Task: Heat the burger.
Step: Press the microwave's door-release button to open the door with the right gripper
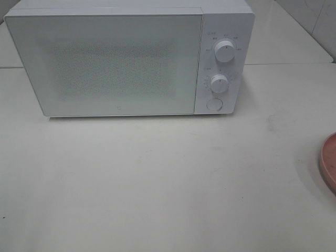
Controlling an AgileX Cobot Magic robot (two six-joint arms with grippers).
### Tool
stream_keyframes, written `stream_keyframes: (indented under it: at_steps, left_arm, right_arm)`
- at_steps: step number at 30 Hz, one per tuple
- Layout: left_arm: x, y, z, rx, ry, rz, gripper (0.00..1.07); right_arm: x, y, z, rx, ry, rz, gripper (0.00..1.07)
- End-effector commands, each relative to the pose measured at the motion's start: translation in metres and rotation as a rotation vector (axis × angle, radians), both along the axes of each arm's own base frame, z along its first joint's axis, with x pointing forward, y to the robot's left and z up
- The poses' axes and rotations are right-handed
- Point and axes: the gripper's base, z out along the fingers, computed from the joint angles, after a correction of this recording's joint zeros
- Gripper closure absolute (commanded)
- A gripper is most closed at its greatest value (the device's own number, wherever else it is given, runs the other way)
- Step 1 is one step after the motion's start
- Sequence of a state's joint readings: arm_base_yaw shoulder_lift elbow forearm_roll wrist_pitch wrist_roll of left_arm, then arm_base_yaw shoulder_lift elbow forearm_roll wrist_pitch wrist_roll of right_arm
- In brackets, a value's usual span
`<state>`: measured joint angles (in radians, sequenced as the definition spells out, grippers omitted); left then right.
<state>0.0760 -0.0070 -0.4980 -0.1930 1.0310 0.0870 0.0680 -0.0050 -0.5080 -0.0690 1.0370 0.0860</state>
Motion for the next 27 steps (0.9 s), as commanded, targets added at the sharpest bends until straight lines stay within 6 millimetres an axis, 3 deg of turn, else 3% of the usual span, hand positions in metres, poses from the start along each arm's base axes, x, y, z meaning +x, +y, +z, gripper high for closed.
stream_keyframes:
  at_steps: [1,12,20,27]
  left_arm:
    - [-0.003,0.000,0.000,0.003,-0.027,0.003,0.09]
    - [-0.003,0.000,0.000,0.003,-0.027,0.003,0.09]
    - [-0.003,0.000,0.000,0.003,-0.027,0.003,0.09]
    - [-0.003,0.000,0.000,0.003,-0.027,0.003,0.09]
  right_arm:
    - [-0.003,0.000,0.000,0.009,-0.029,-0.008,0.32]
    - [-0.003,0.000,0.000,0.009,-0.029,-0.008,0.32]
    - [-0.004,0.000,0.015,0.010,-0.101,-0.008,0.32]
    - [0.019,0.002,0.024,0.005,-0.087,-0.002,0.32]
